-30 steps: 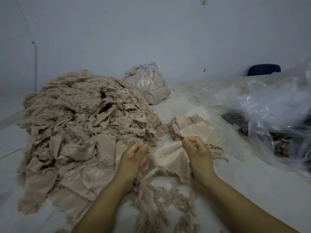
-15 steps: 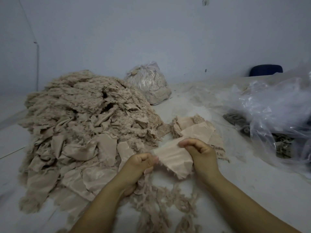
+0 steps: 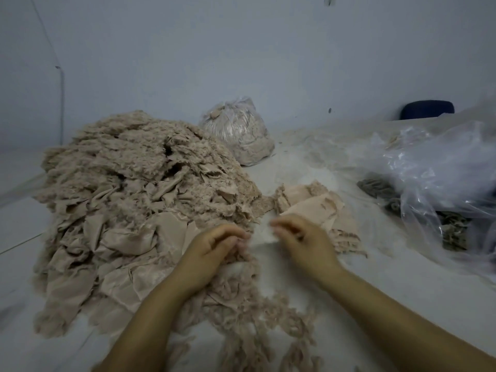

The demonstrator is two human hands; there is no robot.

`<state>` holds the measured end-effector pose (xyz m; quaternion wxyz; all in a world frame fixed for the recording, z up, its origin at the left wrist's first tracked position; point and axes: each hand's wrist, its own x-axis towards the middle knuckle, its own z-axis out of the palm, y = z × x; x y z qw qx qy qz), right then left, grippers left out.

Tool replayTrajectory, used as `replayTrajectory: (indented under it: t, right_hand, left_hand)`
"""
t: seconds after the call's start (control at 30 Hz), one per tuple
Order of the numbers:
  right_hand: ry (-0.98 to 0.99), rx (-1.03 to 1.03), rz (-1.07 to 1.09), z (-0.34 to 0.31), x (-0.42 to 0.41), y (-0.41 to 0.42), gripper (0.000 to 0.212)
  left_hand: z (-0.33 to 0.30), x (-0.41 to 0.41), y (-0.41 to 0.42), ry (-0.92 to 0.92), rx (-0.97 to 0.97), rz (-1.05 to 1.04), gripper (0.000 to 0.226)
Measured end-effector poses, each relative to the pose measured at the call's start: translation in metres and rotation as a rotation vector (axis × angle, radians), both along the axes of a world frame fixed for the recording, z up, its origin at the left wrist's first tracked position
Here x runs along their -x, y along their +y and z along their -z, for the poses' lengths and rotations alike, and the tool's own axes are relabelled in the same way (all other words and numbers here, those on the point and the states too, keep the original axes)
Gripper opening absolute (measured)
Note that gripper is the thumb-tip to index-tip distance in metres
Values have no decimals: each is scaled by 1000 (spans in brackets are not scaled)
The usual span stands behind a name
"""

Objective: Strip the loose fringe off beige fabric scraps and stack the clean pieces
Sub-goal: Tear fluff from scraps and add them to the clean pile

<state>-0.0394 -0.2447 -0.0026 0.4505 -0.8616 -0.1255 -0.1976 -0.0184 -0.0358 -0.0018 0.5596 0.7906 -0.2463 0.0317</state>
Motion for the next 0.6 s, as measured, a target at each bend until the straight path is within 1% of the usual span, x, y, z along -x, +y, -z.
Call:
replayTrajectory:
  t: [0.07, 0.1, 0.13, 0.17, 0.23, 0.27, 0.3, 0.33, 0.37, 0.43, 0.5, 0.57, 0.6]
  right_hand:
    - [68, 190, -319, 21, 19, 21, 14]
    - [62, 308, -427, 30, 23, 27, 15]
    - [60, 395, -498, 34, 24, 28, 16]
    - [89, 420, -524, 35, 23, 24, 16]
    - [175, 402, -519, 30, 22, 12, 14]
    - [218, 395, -515, 28, 23, 6, 13]
    - [263, 378, -517, 27, 23, -1, 10]
    - [314, 351, -520, 27, 24, -7, 7]
    - [350, 322, -517, 25, 25, -10, 6]
    - [378, 282, -450, 21, 26, -12, 20]
    - [337, 263, -329, 19, 23, -10, 32]
    - [253, 269, -274, 17, 21, -1, 26]
    - [230, 289, -297, 16, 22, 6, 27]
  left_hand:
    - [-3, -1, 4, 19, 18, -39, 26]
    - [-5, 1, 6, 47, -23, -22, 24]
    - [-7, 2, 10, 63, -121, 13, 20]
    - [-9, 2, 17, 46, -285, 43, 19]
    - [-12, 1, 33, -80, -702, 88, 36]
    - [-13, 0, 39, -135, -851, 98, 39]
    - [-12, -1, 44, -166, -914, 99, 36]
    - [-10, -1, 48, -174, -909, 97, 31]
    - [-6, 1, 50, -163, -863, 96, 27]
    - [1, 6, 47, -87, -692, 82, 21]
    - [7, 7, 39, -50, -581, 23, 22]
    - [13, 5, 32, -55, -537, -61, 24]
    - [14, 3, 28, -64, -513, -97, 24]
